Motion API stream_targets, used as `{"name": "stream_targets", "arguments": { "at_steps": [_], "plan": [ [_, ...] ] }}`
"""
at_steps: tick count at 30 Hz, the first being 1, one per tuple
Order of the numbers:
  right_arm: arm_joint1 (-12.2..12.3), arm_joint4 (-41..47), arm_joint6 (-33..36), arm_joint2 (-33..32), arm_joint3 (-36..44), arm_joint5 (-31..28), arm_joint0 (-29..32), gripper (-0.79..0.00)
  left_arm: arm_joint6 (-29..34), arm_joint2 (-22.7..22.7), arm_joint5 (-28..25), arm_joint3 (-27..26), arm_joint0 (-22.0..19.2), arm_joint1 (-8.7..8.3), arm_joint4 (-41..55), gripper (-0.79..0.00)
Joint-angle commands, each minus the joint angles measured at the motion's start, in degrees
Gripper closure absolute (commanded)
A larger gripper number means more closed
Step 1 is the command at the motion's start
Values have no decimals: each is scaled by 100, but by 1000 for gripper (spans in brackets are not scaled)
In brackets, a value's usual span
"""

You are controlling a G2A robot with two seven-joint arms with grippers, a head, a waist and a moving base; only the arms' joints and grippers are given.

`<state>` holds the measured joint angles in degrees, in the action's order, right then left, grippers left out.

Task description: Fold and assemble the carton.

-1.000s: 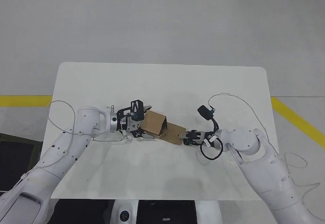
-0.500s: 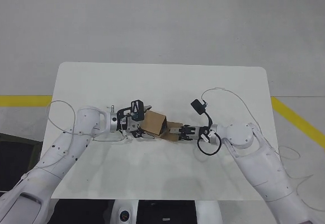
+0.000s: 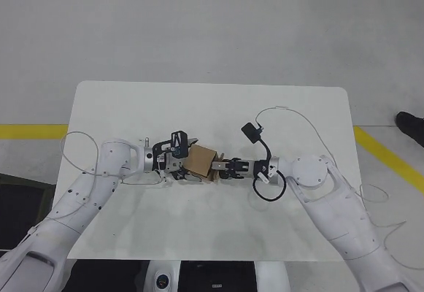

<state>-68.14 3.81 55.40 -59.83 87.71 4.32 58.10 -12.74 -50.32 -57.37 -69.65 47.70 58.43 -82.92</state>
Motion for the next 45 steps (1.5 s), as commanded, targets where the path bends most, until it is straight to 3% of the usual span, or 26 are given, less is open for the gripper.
{"name": "stream_targets", "arguments": {
  "at_steps": [1,16,45],
  "plan": [
    [-8,133,-38,-5,-25,-53,12,-320,4,-5,0,5,2,1,-13,-785],
    [-25,525,-129,2,-333,-212,23,-169,19,-25,-33,5,14,15,-68,-785],
    [-16,58,-199,208,-368,217,-147,-95,24,-81,-62,-23,48,33,-119,-785]
  ]
}}
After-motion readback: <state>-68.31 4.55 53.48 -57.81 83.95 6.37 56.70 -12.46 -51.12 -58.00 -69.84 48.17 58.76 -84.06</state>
